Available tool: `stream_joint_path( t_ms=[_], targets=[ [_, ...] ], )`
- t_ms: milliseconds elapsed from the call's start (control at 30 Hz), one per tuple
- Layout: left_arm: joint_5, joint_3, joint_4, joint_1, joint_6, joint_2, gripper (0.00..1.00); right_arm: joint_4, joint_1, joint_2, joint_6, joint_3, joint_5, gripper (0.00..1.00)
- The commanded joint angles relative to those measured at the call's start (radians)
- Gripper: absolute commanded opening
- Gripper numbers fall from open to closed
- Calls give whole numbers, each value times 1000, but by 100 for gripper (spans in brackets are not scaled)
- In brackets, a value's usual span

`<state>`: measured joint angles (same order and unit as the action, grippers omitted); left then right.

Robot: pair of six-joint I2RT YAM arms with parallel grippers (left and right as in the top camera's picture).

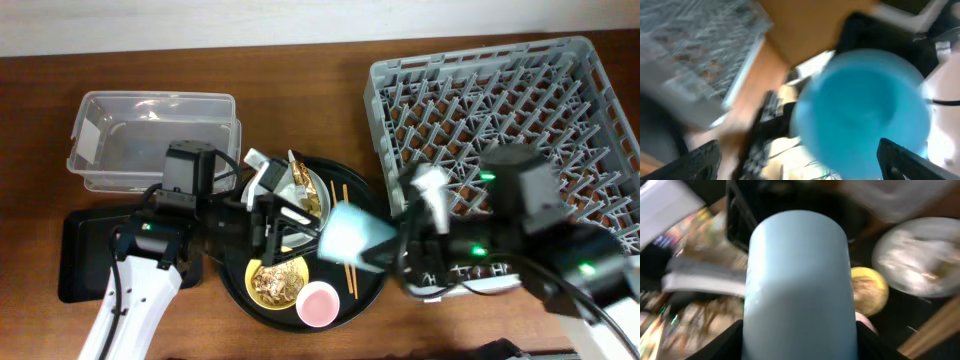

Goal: Sort waste into correct bins and load items into the dishwasher rack
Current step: 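Place the light-blue cup upside down in the dish rack with the right gripper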

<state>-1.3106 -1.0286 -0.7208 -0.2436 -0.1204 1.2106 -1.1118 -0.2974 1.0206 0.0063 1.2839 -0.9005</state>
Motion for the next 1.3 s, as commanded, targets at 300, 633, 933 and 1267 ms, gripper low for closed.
stream_joint_path(
  t_ms=[300, 633, 933, 1267],
  targets=[
    [437, -18, -137, -4, 10, -11, 99, -356, 442, 55, 138, 29, 712, 56],
    [444, -18, -157, -5, 10, -11, 99, -434, 440, 402, 138, 29, 821, 56],
    [444, -18, -167, -5, 10, -11, 99, -421, 367, 459, 145, -16, 835, 61],
    [522, -18, -244, -6, 10, -11, 99, -372, 370, 426, 167, -28, 814, 89]
  ],
)
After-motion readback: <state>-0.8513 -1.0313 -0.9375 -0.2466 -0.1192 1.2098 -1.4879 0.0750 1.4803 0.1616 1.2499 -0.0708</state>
